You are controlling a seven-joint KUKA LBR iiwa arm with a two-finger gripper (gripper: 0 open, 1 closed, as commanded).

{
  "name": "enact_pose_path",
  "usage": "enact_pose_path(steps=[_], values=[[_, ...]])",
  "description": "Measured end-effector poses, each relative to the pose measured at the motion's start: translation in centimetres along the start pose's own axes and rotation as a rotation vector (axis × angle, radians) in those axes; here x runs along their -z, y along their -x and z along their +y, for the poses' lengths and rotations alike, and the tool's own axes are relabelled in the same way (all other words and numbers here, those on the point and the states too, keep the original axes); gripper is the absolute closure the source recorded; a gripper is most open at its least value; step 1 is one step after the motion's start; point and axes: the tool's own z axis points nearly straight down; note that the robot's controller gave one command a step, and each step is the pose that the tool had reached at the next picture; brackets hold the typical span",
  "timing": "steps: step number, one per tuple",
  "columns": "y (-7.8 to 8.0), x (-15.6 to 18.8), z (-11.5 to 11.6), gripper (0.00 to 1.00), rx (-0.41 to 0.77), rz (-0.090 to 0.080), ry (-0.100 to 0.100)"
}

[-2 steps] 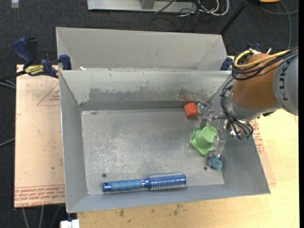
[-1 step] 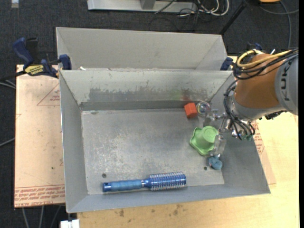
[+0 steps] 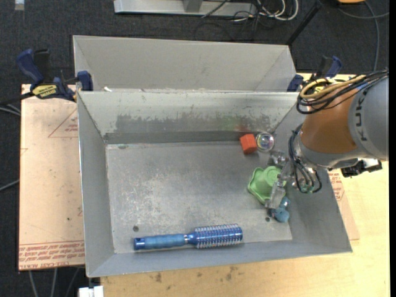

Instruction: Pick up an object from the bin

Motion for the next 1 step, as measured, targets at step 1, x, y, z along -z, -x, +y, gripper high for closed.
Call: enact_pose_path(steps=[1], values=[[0.29, -0.05, 0.06, 0.0, -0.231, 0.005, 0.0]])
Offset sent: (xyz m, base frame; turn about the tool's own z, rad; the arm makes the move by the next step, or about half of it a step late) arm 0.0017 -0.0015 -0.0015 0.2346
